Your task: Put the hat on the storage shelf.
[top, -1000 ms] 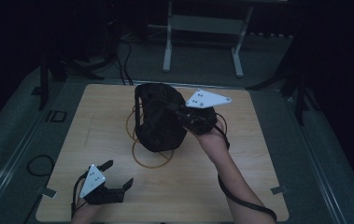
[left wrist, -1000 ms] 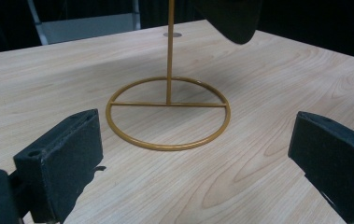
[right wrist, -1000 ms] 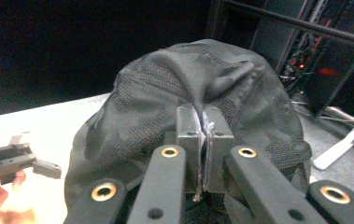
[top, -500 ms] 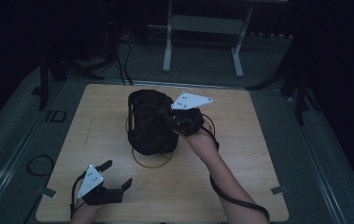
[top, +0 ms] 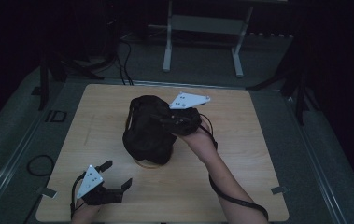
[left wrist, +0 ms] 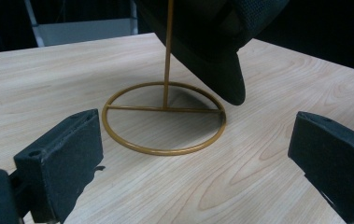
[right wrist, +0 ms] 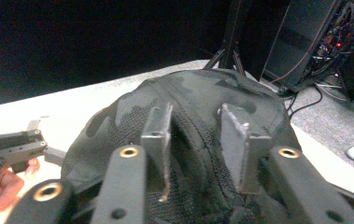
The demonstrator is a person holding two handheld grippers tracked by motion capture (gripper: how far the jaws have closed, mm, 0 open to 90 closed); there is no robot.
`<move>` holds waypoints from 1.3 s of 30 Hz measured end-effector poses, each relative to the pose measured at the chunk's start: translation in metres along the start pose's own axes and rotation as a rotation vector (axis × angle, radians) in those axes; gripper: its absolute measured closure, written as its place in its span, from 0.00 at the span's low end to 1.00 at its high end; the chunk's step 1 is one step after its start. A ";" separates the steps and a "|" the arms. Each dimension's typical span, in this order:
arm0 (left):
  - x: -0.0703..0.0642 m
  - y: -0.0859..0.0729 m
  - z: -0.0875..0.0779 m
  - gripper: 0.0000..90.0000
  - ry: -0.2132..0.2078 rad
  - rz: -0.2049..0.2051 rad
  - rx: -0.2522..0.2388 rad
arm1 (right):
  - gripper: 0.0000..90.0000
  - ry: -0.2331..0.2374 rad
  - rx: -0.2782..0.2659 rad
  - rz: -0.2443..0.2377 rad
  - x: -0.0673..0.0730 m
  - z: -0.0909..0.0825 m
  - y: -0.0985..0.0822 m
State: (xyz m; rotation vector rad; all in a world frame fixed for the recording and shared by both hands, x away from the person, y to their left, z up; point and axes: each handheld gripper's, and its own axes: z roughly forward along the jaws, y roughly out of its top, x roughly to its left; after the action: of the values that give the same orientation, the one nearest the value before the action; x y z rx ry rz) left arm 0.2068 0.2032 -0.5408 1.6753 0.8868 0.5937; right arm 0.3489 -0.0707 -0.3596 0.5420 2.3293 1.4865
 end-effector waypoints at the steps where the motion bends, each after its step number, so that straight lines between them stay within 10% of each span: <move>1: 0.000 0.000 0.000 0.04 0.000 0.000 -0.002 | 0.65 -0.003 0.000 -0.003 0.000 0.000 0.000; 20: -0.001 0.000 -0.002 0.04 0.006 0.013 0.005 | 0.17 0.071 -0.027 0.050 -0.007 -0.022 -0.007; 39: 0.002 -0.003 -0.003 0.04 0.005 0.012 0.028 | 0.15 -0.022 0.022 0.028 -0.027 -0.050 -0.054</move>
State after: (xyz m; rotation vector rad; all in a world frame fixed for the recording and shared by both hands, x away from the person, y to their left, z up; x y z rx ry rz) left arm 0.2053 0.2069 -0.5434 1.7058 0.8932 0.5962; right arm 0.3421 -0.1442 -0.3870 0.5957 2.3331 1.4609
